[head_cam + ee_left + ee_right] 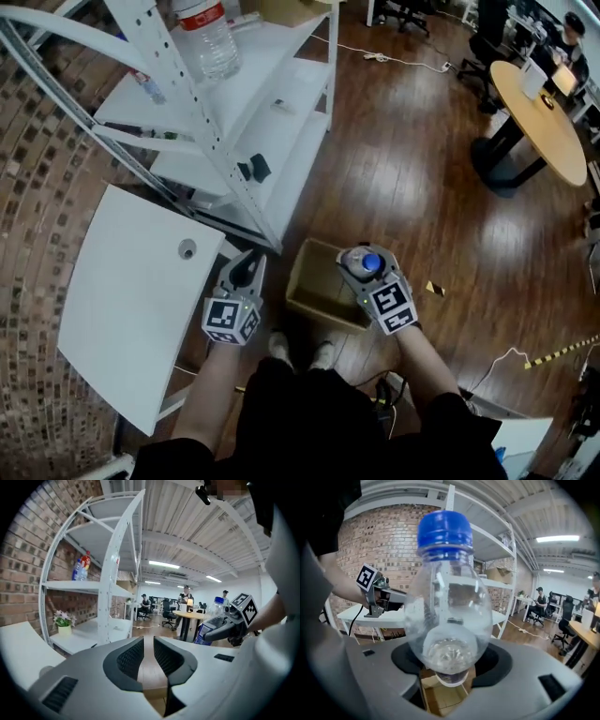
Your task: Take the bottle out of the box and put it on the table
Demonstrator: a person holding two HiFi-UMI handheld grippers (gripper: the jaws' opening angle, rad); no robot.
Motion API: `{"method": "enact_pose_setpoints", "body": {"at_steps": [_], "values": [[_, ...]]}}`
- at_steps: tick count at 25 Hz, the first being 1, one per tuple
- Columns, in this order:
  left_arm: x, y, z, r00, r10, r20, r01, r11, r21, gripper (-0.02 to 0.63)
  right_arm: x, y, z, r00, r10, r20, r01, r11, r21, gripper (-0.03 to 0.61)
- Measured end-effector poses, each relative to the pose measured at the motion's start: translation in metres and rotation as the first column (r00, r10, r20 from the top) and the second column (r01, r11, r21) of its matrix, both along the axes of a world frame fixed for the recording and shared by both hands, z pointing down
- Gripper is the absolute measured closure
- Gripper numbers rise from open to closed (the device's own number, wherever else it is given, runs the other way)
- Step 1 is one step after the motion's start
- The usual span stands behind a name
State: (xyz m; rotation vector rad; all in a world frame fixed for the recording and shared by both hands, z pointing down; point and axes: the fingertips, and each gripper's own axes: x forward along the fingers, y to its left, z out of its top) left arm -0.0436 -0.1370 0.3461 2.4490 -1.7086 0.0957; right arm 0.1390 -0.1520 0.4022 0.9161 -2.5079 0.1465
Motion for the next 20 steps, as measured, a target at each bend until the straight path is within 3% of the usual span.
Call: {"method": "enact_pose_setpoints", "body": {"at_steps": [5, 9, 13, 20], "values": [[-0.066, 0.037, -0.049, 0.984, -0.169, -0.053, 0.173, 0.982, 0.075, 0.549, -0.044, -0.002, -0.045, 0.996, -0.083, 0.033, 0.081, 0.995, 0.06, 0.308], [-0.124, 0.077, -0.073, 0.961, -0.275, -0.04, 0.278, 0.954, 0.113, 0.549, -0.093, 0.004, -0.072, 0.985, -0.126, 0.118, 0.124, 0.992, 0.026, 0.308], [-0.192, 0.108, -0.094, 0.921, -0.386, -0.061, 0.39, 0.907, 0.16, 0.549, -0.166, 0.011, -0.092, 0.968, -0.216, 0.13, 0.21, 0.976, 0.061, 0.308], [-0.3, 0.191, -0.101, 0.834, -0.544, -0.085, 0.551, 0.82, 0.156, 0.55, -0.311, 0.066, -0.098, 0.901, -0.411, 0.139, 0.41, 0.911, 0.039, 0.307]]}}
